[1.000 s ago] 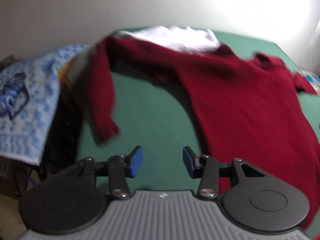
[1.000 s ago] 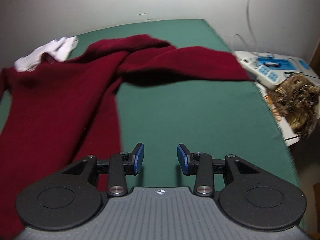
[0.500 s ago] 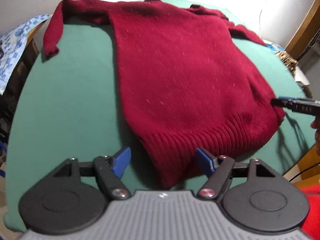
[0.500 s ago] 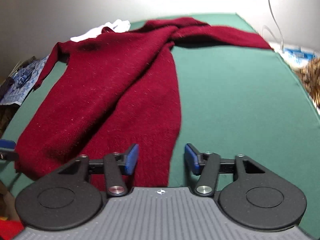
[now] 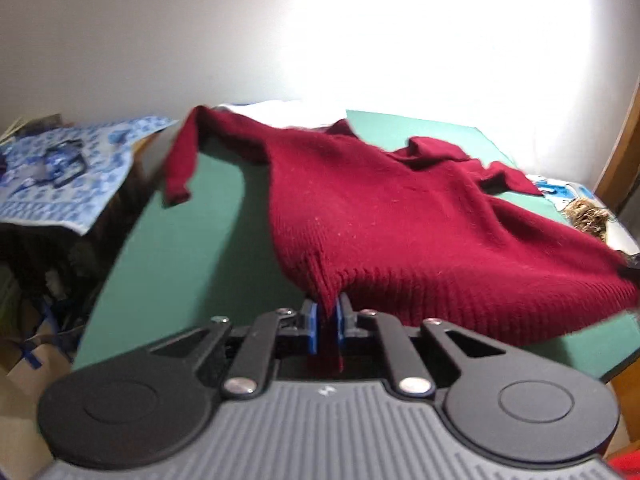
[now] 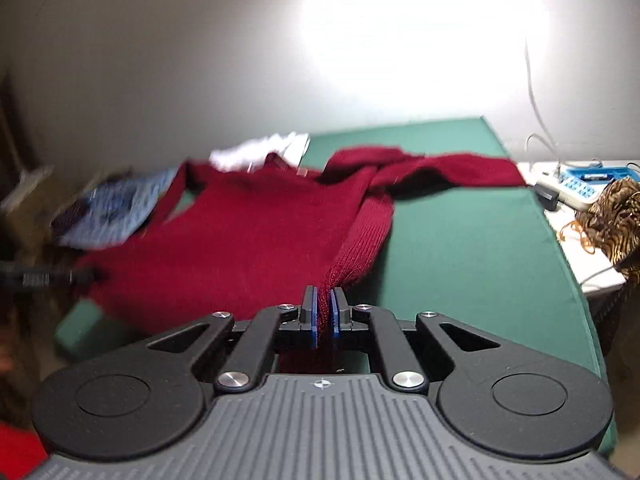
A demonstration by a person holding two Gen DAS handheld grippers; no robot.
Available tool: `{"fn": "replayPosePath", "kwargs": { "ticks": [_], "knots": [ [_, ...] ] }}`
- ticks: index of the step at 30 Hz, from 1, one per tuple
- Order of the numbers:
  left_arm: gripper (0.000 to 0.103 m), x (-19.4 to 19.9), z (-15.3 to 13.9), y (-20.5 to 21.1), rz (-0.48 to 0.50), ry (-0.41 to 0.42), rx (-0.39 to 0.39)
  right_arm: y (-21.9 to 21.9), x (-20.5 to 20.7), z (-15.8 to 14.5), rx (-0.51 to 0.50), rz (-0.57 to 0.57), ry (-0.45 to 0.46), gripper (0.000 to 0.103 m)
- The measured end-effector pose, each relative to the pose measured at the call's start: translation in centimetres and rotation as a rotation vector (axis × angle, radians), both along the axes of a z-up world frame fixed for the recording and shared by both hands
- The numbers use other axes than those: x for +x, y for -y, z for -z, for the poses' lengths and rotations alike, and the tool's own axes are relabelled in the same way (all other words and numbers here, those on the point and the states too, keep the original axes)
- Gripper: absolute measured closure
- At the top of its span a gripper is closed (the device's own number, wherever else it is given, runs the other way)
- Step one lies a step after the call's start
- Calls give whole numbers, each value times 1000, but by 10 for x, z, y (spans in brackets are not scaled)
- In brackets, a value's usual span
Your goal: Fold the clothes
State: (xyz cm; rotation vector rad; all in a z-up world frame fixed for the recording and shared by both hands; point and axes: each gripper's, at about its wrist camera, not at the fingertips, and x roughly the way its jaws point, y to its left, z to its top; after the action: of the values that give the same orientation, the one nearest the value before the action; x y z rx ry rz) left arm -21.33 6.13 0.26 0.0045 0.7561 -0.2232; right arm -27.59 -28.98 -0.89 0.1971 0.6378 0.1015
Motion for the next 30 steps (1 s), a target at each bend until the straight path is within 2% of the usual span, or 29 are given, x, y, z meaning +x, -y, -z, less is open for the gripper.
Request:
{"fn": "replayPosePath", "kwargs": {
  "ticks": [3, 5, 6, 7, 9, 11, 14, 16, 19, 21, 23, 24, 25, 26, 28, 30],
  "knots": [
    [93, 6, 34, -1, -28, -123, 66, -16, -3, 32, -64, -38, -117, 95],
    [93, 6, 52, 0, -50, -198, 117, -23, 0, 49, -135, -13, -190, 95],
    [93, 3, 56, -1, -56, -208, 130, -22, 3, 52, -151, 5, -208, 95],
    [91, -2, 55, -2, -58, -200, 133, -18, 4, 51, -145, 24, -206, 94],
    [80, -13, 47, -3, -58, -160, 142, -6, 3, 42, -93, 67, -162, 85],
    [74, -11, 44, -1, -64, -130, 153, 5, 8, 38, -46, 99, -140, 65],
    [72, -4, 41, 3, -73, -97, 169, 11, 34, 47, 43, 113, -170, 64],
    [61, -2, 42, 3, -86, -100, 165, 8, 46, 58, 94, 104, -208, 64],
    [54, -3, 42, -5, -125, -125, 129, 2, 55, 68, 162, 94, -217, 61],
    [51, -2, 45, -12, -149, -148, 92, -5, 57, 69, 155, 73, -201, 55],
    [52, 0, 51, -15, -165, -167, 61, -16, 56, 68, 91, 38, -179, 55],
    [56, 3, 55, -14, -169, -173, 51, -21, 56, 68, 60, 21, -168, 58],
    [68, 5, 59, -14, -174, -180, 42, -27, 56, 68, 21, 4, -157, 74],
    [78, 6, 63, -11, -171, -186, 45, -28, 57, 68, -11, 0, -151, 94],
    [92, 5, 64, -2, -150, -171, 75, -25, 57, 67, -34, 13, -150, 95],
    [97, 3, 62, 7, -120, -165, 126, -12, 48, 60, -36, 40, -147, 96]
  ]
}}
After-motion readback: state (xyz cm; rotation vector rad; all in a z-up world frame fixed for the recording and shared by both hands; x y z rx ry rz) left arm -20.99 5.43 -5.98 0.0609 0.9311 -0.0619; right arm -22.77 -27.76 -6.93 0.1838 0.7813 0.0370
